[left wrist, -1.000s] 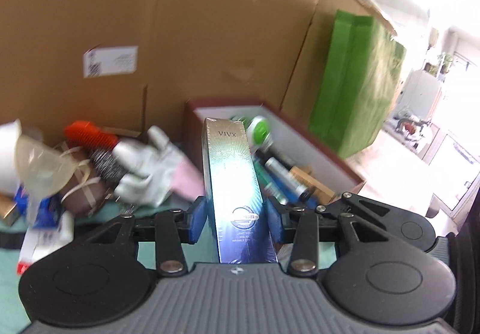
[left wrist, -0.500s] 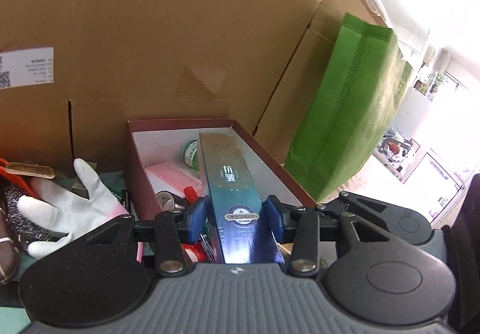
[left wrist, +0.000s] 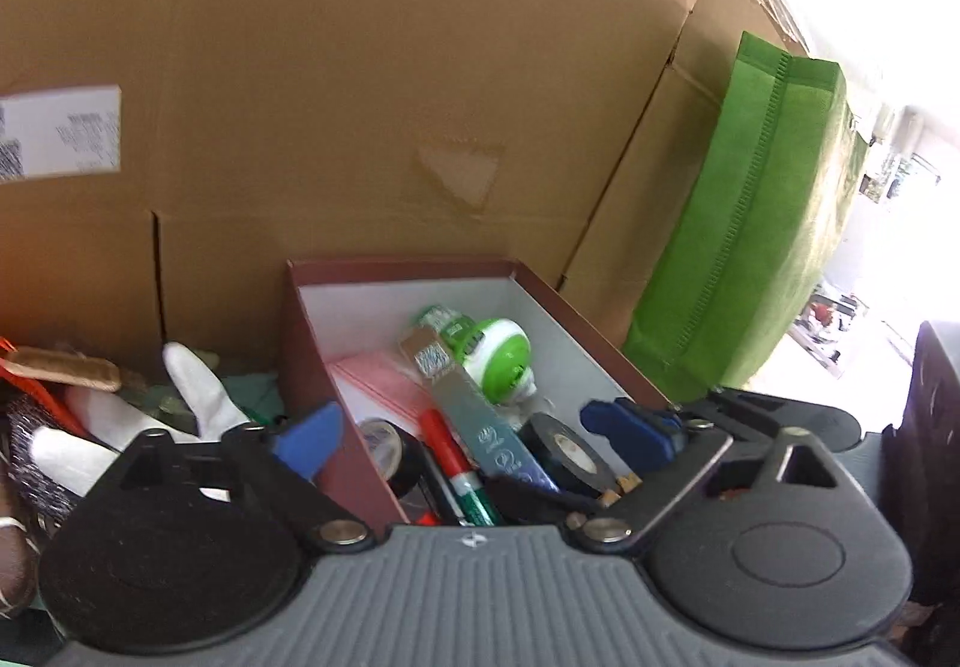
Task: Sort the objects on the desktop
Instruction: 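Lower the perfume box into the brown box and open the left gripper, then move the left gripper back to the clutter and reach for the clear funnel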
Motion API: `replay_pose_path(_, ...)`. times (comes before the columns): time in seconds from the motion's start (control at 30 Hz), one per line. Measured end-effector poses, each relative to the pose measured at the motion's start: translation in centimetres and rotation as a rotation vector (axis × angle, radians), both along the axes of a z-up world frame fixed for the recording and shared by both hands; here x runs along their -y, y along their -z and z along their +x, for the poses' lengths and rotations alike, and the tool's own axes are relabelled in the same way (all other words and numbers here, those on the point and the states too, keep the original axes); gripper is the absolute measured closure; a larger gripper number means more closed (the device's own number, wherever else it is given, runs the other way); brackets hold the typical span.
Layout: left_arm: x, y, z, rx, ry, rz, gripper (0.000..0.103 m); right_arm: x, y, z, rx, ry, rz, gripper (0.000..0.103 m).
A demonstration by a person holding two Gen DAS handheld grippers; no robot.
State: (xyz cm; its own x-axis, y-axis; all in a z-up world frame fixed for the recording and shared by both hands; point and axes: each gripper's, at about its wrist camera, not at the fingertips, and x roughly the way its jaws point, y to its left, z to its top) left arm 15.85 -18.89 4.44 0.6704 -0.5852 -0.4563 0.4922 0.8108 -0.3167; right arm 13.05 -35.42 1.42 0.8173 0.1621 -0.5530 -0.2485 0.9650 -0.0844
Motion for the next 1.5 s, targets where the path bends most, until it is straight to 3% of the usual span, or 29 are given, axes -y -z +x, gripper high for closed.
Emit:
replay_pose_path(0.2,-0.1,0.1,-0.3,0.000,-0.014,0.018,0.003,-0.8,0.0,-0.2,-0.005,0.038,-0.021,0.029)
replay_pose_path(0.27,-0.2,0.1,-0.8,0.017,-0.017,0.024,0.003,-1.1,-0.4,-0.9,-0.004,0.036,-0.017,0.021)
replay_pose_path(0.47,-0.7,-0.5,-2.9,0.061,-0.052,0.060,0.003,-2.6,-1.4,-2.6,0.011,0.077,-0.034,0.017)
replay_pose_path(0.7,-2.3,-0.9,-5.5,0.083,-0.090,0.101,0.003,-4.2,-2.4,-5.4,0.052,0.106,-0.038,0.017)
replay_pose_path(1.1,-6.8,-0.2,-8.6,0.058,-0.169,0.102,0.003,-8.7,-2.5,-9.4,0.135,0.092,-0.060,0.016)
replay_pose_path(1.5,-13.1,2.3,-12.1,0.050,-0.299,0.120,0.003,-14.8,0.2,-11.5,0.128,0.046,0.036,0.016)
